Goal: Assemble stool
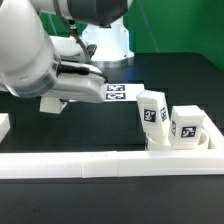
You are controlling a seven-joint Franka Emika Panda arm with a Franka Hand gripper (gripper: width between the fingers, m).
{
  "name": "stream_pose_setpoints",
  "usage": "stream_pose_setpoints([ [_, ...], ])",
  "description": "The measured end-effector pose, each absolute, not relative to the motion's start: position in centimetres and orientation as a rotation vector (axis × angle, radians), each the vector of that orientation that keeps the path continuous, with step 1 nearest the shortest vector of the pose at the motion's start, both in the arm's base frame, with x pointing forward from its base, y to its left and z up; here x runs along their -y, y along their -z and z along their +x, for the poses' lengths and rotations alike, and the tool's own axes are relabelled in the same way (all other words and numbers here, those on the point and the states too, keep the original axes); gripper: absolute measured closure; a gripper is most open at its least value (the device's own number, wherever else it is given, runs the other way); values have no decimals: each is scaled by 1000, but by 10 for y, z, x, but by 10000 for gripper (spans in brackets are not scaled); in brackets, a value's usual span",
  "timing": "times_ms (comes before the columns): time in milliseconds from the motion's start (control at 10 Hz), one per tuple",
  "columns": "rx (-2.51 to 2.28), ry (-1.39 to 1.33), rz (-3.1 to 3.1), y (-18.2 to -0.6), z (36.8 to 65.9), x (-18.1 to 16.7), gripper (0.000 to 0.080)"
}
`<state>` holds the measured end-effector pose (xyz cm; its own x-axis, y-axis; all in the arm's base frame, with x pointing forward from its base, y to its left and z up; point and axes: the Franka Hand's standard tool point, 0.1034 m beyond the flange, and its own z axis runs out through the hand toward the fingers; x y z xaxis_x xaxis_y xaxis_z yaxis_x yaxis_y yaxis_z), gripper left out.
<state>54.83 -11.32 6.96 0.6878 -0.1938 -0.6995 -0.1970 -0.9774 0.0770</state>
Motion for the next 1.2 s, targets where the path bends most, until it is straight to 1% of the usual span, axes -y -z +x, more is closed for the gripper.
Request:
stream_pose_setpoints([
  [100, -352, -1142, -2898, -83, 544, 103, 465],
  [300, -396, -952, -2976, -102, 551, 86, 465],
  [400, -381, -830, -3017, -109, 558, 77, 465],
  [600, -383, -596, -3079, -103, 564, 81, 465],
  [700, -377, -462, -3109, -103, 569, 80, 465],
  [800, -375, -407, -3117, -105, 568, 78, 464],
  [900, -386, -262, -3126, -118, 571, 67, 464],
  [1000, -419, -183, -3112, -133, 566, 52, 464],
  [1100, -438, -111, -3097, -149, 568, 34, 464],
  [1200, -445, -9, -3086, -160, 574, 18, 464],
])
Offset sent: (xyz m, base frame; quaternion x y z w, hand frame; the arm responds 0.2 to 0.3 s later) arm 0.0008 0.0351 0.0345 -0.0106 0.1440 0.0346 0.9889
